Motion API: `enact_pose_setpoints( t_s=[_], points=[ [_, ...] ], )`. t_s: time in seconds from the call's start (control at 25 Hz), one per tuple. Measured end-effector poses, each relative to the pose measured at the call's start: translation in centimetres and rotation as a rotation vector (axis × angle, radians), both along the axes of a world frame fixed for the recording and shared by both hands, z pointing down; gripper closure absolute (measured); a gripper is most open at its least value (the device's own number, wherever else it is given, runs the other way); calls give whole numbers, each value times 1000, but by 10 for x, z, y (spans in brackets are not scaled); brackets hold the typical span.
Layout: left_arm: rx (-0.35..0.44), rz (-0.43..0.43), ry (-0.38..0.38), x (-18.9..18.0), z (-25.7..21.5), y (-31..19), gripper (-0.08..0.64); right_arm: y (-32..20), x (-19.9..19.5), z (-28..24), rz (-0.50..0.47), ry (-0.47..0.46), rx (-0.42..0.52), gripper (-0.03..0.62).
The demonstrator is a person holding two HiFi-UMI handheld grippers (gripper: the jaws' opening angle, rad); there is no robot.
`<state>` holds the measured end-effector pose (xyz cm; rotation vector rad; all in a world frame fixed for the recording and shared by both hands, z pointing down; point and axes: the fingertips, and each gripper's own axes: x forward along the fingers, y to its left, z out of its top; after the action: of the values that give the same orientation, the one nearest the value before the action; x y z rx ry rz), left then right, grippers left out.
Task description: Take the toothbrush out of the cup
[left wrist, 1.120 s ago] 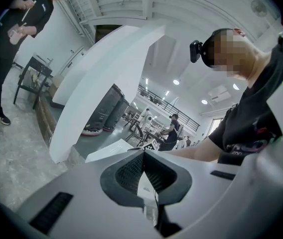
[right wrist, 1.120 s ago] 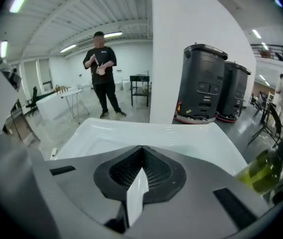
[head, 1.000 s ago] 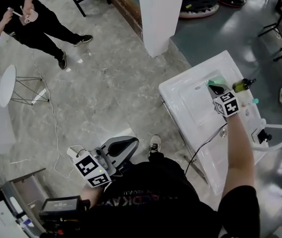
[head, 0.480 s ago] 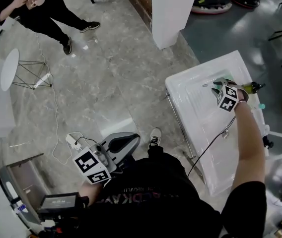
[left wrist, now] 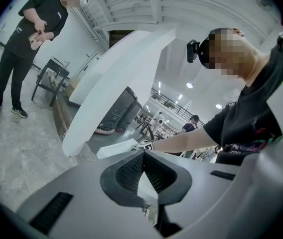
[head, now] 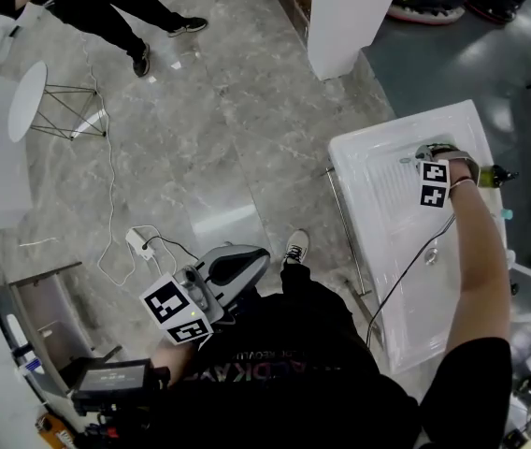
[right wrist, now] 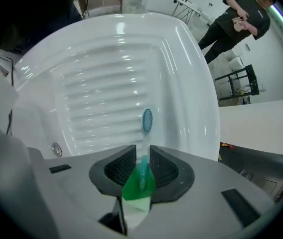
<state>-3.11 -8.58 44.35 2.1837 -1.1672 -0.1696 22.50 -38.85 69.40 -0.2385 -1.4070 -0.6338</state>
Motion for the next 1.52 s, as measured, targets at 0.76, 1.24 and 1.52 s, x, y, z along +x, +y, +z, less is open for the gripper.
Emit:
enact_pose_setpoints(
  t_s=[0.76, 1.24, 1.52],
  points=[
    [-50, -29, 43, -4, 8, 5, 552, -1, 3, 0, -49, 72, -180, 518],
    [-62, -36, 51, -4, 9, 7, 552, -3, 4, -6, -32, 142, -248, 529],
    [-63, -38, 54, -5, 10, 8, 554, -5, 5, -5, -27, 114, -205, 548]
  ],
)
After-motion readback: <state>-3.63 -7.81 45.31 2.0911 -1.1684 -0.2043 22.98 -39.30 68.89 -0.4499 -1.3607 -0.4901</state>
